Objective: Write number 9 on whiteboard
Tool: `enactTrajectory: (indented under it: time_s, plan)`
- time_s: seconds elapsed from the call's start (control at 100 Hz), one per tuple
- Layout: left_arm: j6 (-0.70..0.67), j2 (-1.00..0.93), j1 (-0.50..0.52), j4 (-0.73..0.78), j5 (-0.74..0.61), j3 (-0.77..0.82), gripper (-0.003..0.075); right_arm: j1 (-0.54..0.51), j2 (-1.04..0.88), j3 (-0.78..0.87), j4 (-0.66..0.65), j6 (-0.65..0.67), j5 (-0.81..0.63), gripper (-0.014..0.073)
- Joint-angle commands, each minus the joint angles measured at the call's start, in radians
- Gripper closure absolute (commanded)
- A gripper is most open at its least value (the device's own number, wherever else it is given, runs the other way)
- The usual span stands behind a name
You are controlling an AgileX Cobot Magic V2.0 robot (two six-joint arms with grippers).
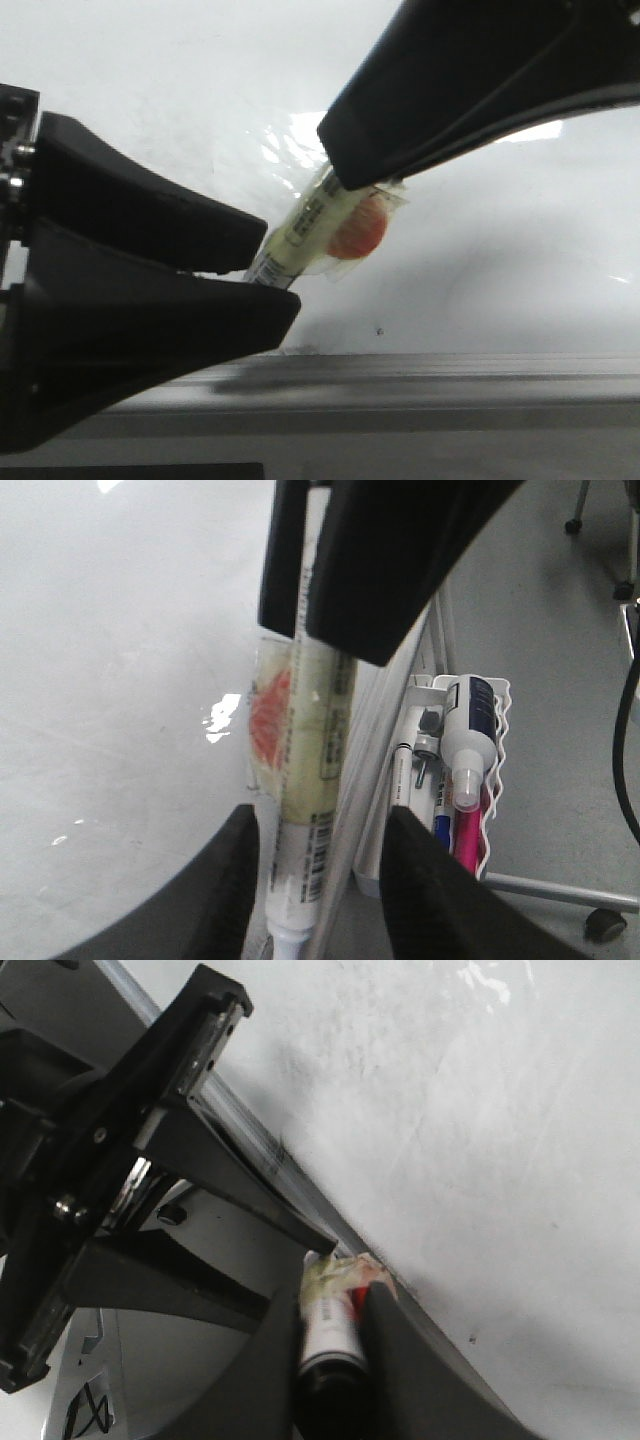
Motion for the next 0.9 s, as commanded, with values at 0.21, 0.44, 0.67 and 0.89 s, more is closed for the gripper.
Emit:
enactTrajectory:
  time_s: [0.21, 0.44, 0.67, 0.89]
  plan:
    - [0.092, -0.239, 0.009, -0.25, 0.046, -0.028, 0.0405, -0.088, -0.044, -0.105, -0.014, -0.01, -0.025, 0.0644]
    - [0.103, -0.319, 0.057, -0.322, 0.066, -0.028, 0.0405, -0.194, -0.018, -0.3, -0.07, -0.01, 0.127, 0.0644]
    - [0.095, -0.315, 0.062, -0.322, 0.053, -0.028, 0.0405, -0.249, 0.097, -0.436, -0.12, -0.01, 0.183, 0.0644]
    - [0.095, -0.315, 0.062, -0.322, 0.049, -0.028, 0.0405, -0.228, 0.22, -0.447, -0.121, 0.0, 0.133, 0.0645]
